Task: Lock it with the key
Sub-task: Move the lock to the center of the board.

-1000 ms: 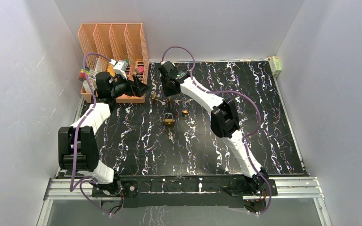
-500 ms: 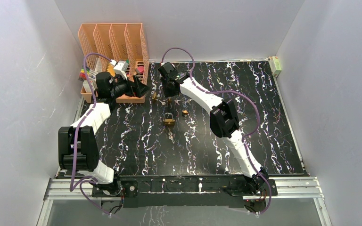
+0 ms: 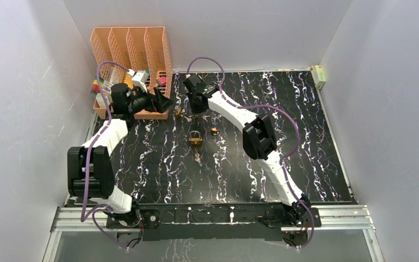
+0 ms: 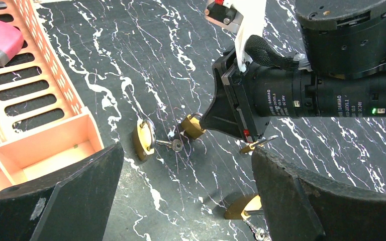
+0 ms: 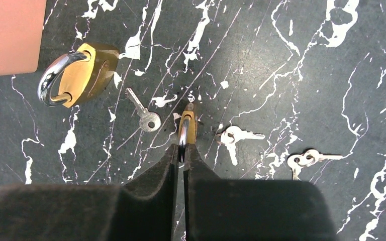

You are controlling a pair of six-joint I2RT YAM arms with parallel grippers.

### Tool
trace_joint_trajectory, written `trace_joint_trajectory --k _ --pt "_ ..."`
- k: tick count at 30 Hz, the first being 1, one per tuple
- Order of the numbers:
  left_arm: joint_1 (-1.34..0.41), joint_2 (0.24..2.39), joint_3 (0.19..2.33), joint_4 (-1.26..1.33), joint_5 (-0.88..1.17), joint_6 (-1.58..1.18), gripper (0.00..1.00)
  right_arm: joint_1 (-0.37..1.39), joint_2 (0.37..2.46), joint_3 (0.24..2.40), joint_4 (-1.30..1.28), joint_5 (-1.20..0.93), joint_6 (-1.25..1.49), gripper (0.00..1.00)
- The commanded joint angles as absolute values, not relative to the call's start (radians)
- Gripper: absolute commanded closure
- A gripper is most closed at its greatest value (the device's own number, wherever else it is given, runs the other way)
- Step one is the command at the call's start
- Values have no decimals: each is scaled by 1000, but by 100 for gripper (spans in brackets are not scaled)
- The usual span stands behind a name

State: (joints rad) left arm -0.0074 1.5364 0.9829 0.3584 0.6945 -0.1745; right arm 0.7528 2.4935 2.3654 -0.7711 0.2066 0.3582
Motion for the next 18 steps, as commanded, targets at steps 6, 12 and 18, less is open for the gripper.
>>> trace_joint_trajectory --k 6,12,18 --pt "-2 1534 1022 359 699 -159 2 753 2399 2298 -711 176 129 100" --pt "-2 1532 1020 358 698 -153 2 751 2276 2156 -631 58 -176 100" --pt "-2 1533 1019 355 698 -148 2 737 2204 2079 -608 -131 -305 100"
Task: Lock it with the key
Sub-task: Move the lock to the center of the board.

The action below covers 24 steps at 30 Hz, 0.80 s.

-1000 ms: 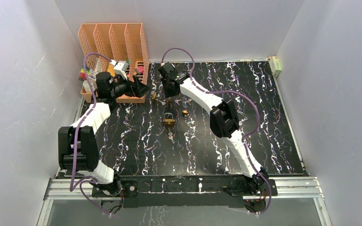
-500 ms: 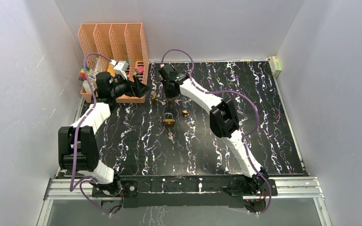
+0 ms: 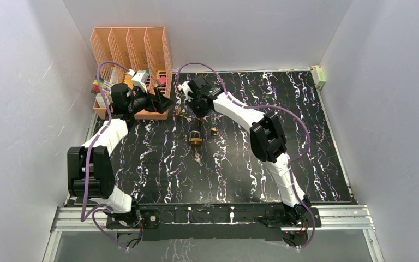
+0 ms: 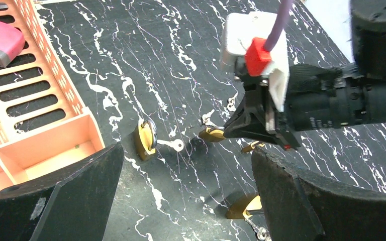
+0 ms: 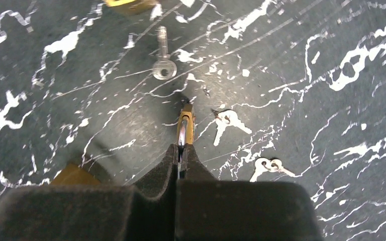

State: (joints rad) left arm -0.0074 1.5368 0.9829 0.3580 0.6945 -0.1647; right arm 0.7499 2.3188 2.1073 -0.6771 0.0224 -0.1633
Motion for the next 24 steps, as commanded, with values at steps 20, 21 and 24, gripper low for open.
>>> trace_joint_trajectory --k 20,21,24 --pt "-2 1543 1020 342 692 -134 2 710 2198 1985 -612 -377 -436 100" --pt "-2 1543 1020 341 691 -133 2 710 2205 1990 -621 -371 -443 100" --pt "-2 1543 1020 339 689 -131 2 709 2220 2000 -643 -364 -466 100"
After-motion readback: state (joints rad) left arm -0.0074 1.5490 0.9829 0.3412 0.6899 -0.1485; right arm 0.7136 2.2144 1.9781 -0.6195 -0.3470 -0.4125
